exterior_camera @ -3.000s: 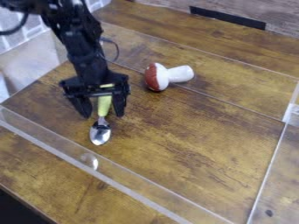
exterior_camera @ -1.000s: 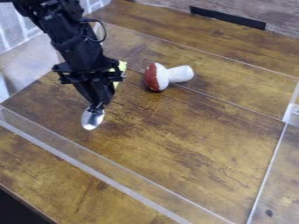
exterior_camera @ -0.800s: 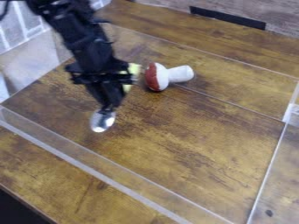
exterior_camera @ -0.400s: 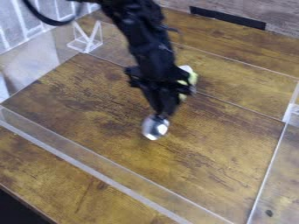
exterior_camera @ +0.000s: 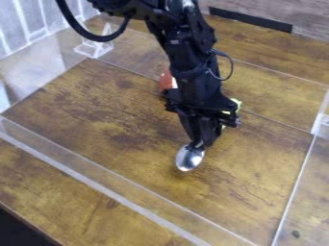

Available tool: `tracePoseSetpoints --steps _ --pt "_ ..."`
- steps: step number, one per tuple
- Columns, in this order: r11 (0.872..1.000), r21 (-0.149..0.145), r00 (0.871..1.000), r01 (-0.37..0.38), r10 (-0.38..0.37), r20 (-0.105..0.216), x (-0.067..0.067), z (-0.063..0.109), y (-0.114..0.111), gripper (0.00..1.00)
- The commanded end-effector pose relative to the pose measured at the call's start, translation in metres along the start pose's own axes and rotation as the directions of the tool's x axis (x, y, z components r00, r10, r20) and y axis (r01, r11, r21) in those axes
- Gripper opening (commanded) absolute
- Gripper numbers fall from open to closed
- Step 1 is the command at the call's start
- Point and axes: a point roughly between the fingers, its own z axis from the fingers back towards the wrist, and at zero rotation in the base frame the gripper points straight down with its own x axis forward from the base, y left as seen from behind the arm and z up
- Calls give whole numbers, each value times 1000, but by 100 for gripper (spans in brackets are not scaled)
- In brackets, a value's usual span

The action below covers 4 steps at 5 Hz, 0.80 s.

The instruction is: Move the green spoon to the right

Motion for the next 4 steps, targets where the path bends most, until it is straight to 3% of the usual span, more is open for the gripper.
tracePoseSetpoints --steps 1,2,4 --pt "1000 18 997 5 -7 74 9 38 -12 0" --pt "999 33 997 0 -2 73 10 46 -24 0" --pt "998 47 997 -40 37 74 14 43 -44 0"
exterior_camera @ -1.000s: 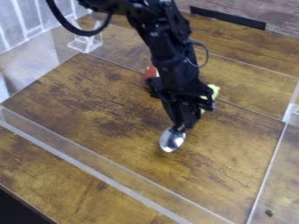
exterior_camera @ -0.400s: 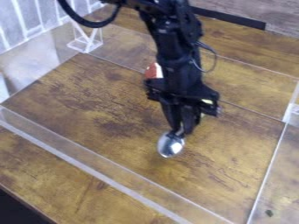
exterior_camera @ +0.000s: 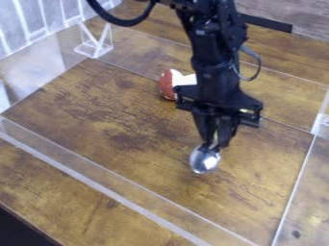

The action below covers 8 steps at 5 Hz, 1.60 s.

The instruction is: Move the green spoon to the right

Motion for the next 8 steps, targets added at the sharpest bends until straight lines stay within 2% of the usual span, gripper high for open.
tracePoseSetpoints --steps 1,2,4,6,8 --pt "996 -37 995 81 -78 66 16 22 -7 0" --pt "989 -45 990 138 -136 46 19 19 0 0" --pt "999 -22 999 41 -40 28 11 18 16 0" --pt "1000 -25 1000 -1 1 9 17 -1 11 0" --pt "1000 -26 1000 -10 10 -6 36 7 0 0"
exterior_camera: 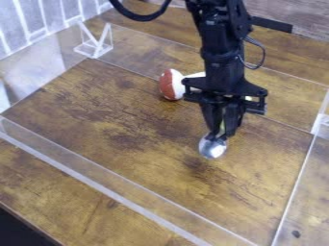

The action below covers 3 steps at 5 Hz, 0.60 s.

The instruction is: Move the green spoon to the right

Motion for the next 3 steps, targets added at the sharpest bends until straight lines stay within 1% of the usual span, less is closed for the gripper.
tracePoseSetpoints --steps 1,3 --pt "996 -17 995 88 -87 42 3 15 -10 0" --pt "981 -30 982 191 -191 4 -8 5 -6 0"
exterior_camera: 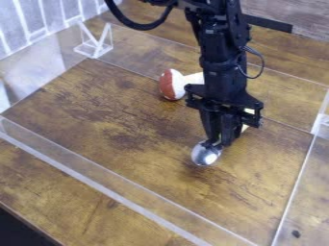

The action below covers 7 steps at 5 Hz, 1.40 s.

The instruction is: Move the green spoon to the right

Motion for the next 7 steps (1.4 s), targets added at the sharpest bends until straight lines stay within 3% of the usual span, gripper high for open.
tracePoseSetpoints --steps 1,3,5,7 --pt "999 -12 998 -46 46 32 5 14 -5 0" --pt "984 -43 985 -172 173 19 9 1 6 0" --pt "983 -71 985 -171 169 -31 13 -1 18 0" --pt "983 -91 984 -159 151 -94 20 -1 -10 0"
